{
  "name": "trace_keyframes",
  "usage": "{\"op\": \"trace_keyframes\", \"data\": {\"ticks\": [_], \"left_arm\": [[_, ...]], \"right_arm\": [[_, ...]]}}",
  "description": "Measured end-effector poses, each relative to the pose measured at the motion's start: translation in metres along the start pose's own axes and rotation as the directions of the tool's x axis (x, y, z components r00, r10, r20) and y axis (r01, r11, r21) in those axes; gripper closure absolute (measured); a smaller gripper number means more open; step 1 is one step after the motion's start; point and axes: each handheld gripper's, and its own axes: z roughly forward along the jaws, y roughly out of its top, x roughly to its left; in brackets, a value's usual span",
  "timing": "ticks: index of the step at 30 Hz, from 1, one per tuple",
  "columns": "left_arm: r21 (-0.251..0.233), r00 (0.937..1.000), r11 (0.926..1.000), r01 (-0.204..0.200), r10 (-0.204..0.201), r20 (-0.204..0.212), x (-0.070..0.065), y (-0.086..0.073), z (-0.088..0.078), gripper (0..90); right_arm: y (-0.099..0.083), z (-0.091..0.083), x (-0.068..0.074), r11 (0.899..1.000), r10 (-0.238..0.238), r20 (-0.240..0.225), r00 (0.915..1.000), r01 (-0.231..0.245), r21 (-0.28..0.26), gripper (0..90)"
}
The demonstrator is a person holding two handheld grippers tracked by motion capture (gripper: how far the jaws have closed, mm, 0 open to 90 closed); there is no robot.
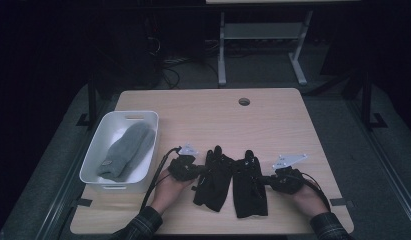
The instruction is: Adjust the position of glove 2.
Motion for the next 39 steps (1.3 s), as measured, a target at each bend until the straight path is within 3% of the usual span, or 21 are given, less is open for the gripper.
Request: {"op": "trace_keyframes", "data": {"ticks": [8,19,30,39], "left_arm": [[-0.051,0.9974,0.9981,0.034,-0.031,0.065,-0.005,0.001,-0.018,87.0],[-0.109,0.9932,0.9924,0.058,-0.046,0.107,-0.01,0.004,-0.035,87.1],[-0.119,0.9882,0.9924,0.031,-0.012,0.153,-0.022,0.015,-0.03,87.0],[-0.123,0.9865,0.9921,0.028,-0.008,0.164,-0.023,0.024,-0.026,87.0]], "right_arm": [[0.002,0.002,0.002,1.0,0.005,0.01,0.9999,-0.005,0.002,90.0],[0.004,0.003,0.004,1.0,0.011,0.021,0.9997,-0.011,0.003,90.0],[0.012,0.013,0.016,1.0,-0.002,-0.014,0.9999,0.002,0.001,90.0],[0.021,0.024,0.028,1.0,-0.022,-0.036,0.9991,0.022,-0.005,90.0]]}}
